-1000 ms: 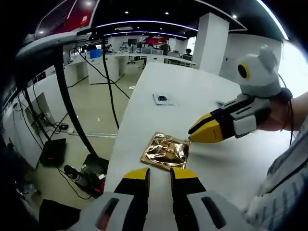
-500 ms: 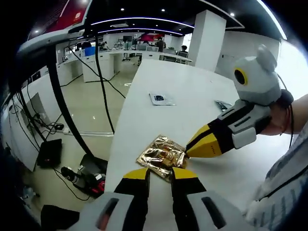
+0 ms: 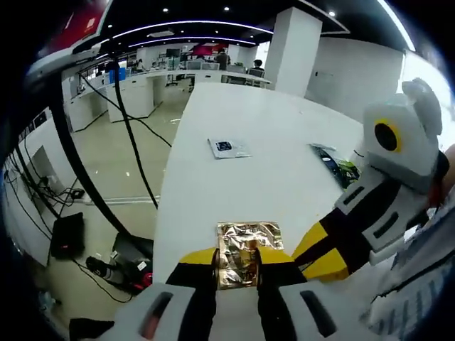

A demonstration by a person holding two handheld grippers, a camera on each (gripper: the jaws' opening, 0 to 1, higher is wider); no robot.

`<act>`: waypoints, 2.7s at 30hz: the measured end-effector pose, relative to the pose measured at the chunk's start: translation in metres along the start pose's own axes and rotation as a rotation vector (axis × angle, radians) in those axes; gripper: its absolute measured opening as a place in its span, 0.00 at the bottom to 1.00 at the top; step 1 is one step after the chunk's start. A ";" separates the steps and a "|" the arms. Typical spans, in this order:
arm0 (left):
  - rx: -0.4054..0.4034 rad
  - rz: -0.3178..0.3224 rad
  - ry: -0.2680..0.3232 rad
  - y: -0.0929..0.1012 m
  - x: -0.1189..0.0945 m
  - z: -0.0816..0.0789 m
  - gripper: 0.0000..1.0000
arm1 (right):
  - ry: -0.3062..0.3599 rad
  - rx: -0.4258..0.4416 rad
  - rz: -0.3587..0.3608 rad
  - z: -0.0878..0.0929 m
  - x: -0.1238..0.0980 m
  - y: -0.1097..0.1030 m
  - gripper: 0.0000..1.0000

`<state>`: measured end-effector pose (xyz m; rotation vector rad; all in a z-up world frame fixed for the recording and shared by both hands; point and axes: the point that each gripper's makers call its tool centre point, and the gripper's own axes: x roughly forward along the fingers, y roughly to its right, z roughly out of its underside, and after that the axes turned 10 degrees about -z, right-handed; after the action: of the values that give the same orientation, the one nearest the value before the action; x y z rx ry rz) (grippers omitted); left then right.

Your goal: Arrange the skincare products in the storage area until every visible bottle or jar stands upright without overlapping.

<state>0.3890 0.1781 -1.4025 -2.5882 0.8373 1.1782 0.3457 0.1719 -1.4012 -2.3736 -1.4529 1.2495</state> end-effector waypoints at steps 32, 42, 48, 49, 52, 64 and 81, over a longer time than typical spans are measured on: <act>0.200 -0.131 -0.458 0.012 0.002 0.002 0.46 | 0.615 0.219 0.330 0.036 -0.216 0.040 0.10; 0.203 -0.144 -0.554 0.014 0.000 0.004 0.45 | 0.740 0.279 0.310 0.039 -0.235 0.039 0.16; 0.210 -0.147 -0.589 0.014 -0.001 0.004 0.41 | 0.731 0.301 0.324 0.050 -0.237 0.040 0.16; 0.209 -0.147 -0.596 0.013 -0.001 0.004 0.41 | 0.733 0.305 0.325 0.051 -0.238 0.041 0.16; 0.207 -0.149 -0.610 0.012 -0.001 0.003 0.40 | 0.740 0.318 0.328 0.053 -0.240 0.042 0.15; 0.208 -0.156 -0.649 0.009 0.002 0.003 0.40 | 0.744 0.329 0.353 0.055 -0.246 0.046 0.14; 0.215 -0.153 -0.676 0.008 0.001 0.004 0.40 | 0.745 0.363 0.364 0.064 -0.245 0.047 0.11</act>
<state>0.3825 0.1720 -1.4056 -1.8446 0.5595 1.6521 0.2833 -0.0639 -1.3202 -2.4761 -0.5455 0.4824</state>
